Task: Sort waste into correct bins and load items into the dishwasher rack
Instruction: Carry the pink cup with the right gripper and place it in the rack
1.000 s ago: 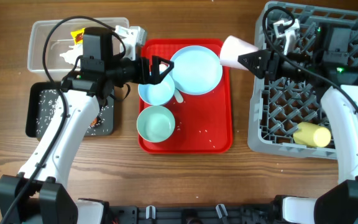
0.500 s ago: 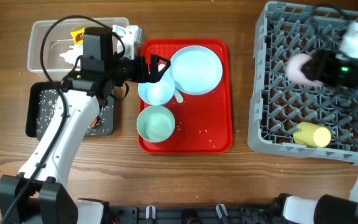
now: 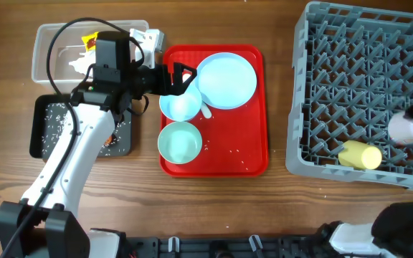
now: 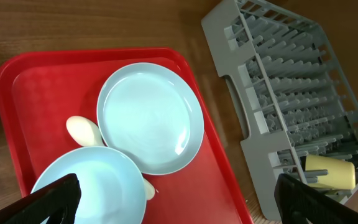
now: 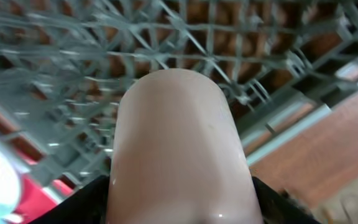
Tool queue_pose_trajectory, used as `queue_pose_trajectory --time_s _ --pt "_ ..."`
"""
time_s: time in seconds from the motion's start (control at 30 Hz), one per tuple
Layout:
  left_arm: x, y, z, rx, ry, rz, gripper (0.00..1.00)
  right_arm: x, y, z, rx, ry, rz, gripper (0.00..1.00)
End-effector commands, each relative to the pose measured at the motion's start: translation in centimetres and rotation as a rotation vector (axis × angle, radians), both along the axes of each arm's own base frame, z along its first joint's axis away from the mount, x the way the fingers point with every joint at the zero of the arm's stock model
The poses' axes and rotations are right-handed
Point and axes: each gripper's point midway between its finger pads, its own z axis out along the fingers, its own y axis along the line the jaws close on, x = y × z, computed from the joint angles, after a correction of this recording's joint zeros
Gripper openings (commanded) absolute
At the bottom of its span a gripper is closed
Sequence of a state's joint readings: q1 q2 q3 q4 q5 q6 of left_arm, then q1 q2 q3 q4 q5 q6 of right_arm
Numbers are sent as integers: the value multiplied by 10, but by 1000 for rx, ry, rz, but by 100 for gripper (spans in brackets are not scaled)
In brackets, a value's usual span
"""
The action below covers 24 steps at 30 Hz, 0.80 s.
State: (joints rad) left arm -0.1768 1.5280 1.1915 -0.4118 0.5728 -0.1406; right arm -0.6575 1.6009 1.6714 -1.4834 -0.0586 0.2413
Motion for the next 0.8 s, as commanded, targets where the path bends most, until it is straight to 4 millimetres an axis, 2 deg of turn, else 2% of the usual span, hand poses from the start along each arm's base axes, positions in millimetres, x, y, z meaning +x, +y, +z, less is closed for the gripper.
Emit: queue_pose_trajectory --time_s 0.0,0.1,0.33,0.6,0.63,0.67,0.7,0.77 --pt "2 0 -1 8 -3 -1 100 -16 -20 -19 -43 168 -70 53" --pt "2 0 -2 8 -3 -1 100 -23 -21 -37 4 259 -92 53" --pt "2 0 -1 8 -3 -1 100 -41 -40 -55 5 296 -165 53" --pt "2 0 -2 8 -3 -1 100 -46 -34 -105 49 305 -171 53" --pt "2 0 -2 8 -3 -1 100 -45 -33 -110 55 298 -171 66" --pt "2 0 -2 8 -3 -1 100 -42 -35 -111 51 284 -172 94" --pt "2 0 -2 8 -3 -1 100 -41 -35 -111 51 277 -172 100" --pt "2 0 -1 8 -3 -1 100 -32 -35 -107 63 237 -172 100"
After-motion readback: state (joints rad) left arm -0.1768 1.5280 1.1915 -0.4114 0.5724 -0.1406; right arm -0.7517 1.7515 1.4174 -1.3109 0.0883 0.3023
